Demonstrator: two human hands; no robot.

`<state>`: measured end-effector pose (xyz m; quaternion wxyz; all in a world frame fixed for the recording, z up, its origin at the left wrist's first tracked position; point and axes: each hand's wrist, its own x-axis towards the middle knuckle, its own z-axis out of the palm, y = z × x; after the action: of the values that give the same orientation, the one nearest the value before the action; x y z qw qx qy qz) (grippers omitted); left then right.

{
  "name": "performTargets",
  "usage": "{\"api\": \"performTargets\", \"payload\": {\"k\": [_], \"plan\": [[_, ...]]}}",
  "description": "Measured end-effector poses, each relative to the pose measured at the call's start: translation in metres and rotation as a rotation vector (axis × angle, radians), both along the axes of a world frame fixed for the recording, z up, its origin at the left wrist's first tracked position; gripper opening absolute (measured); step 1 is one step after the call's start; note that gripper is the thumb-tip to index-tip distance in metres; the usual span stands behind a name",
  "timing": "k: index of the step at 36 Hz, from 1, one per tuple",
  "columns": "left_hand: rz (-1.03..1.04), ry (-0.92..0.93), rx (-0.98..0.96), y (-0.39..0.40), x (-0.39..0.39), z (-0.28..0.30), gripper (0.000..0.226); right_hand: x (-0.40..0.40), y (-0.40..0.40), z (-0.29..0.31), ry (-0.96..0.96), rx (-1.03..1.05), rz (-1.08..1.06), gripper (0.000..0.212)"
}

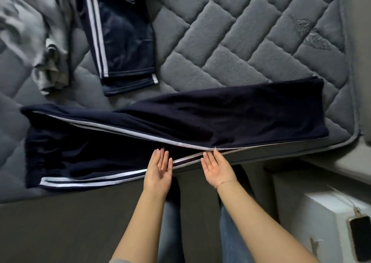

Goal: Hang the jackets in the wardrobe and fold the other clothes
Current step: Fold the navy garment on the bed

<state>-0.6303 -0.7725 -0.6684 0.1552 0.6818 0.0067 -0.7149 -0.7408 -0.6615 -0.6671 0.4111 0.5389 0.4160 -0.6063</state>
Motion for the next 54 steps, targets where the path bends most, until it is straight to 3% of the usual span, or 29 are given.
{"api": "performTargets", "payload": {"k": [5,10,13,16,18,21,24,27,32,37,41,44,49,54], "plan": [[-0.024,0.010,-0.111,-0.075,0.079,0.007,0.025,0.068,-0.073,0.007,-0.016,-0.084,0.072,0.012],[-0.019,-0.046,-0.224,-0.156,0.137,0.017,0.021,0.116,-0.146,0.016,0.001,-0.152,0.124,0.034],[0.041,-0.071,-0.305,-0.200,0.153,0.023,0.031,0.131,-0.180,0.017,0.007,-0.172,0.213,0.040],[0.026,-0.014,-0.328,-0.242,0.152,0.023,0.041,0.136,-0.208,0.012,-0.003,-0.177,0.266,0.048],[-0.025,0.069,-0.291,-0.267,0.141,0.023,0.029,0.136,-0.226,0.007,0.000,-0.171,0.289,0.051],[-0.085,0.106,-0.227,-0.294,0.121,0.019,0.028,0.132,-0.247,-0.003,0.000,-0.157,0.279,0.041],[-0.240,-0.076,-0.134,-0.311,0.102,0.012,0.048,0.131,-0.258,-0.008,-0.012,-0.123,0.249,0.015],[-0.322,-0.220,-0.011,-0.321,0.092,0.006,0.057,0.137,-0.256,-0.007,0.001,-0.087,0.206,0.007],[-0.222,-0.349,-0.054,-0.330,0.091,-0.004,0.017,0.140,-0.244,0.002,0.006,-0.104,0.153,0.003],[0.069,-0.112,-0.153,-0.304,0.114,0.027,0.011,0.146,-0.230,0.016,-0.008,-0.107,0.082,0.017],[0.134,0.166,-0.243,-0.266,0.171,0.061,0.032,0.159,-0.222,0.025,0.009,-0.065,0.055,0.021],[0.165,0.284,-0.222,-0.234,0.224,0.061,0.032,0.176,-0.217,0.024,0.044,-0.020,0.075,0.023],[0.224,0.224,-0.114,-0.200,0.281,0.037,0.030,0.211,-0.201,0.008,0.037,0.052,0.091,0.026],[-0.001,0.148,-0.139,-0.215,0.307,0.022,0.025,0.242,-0.190,-0.011,0.058,0.102,0.106,0.021]]}}
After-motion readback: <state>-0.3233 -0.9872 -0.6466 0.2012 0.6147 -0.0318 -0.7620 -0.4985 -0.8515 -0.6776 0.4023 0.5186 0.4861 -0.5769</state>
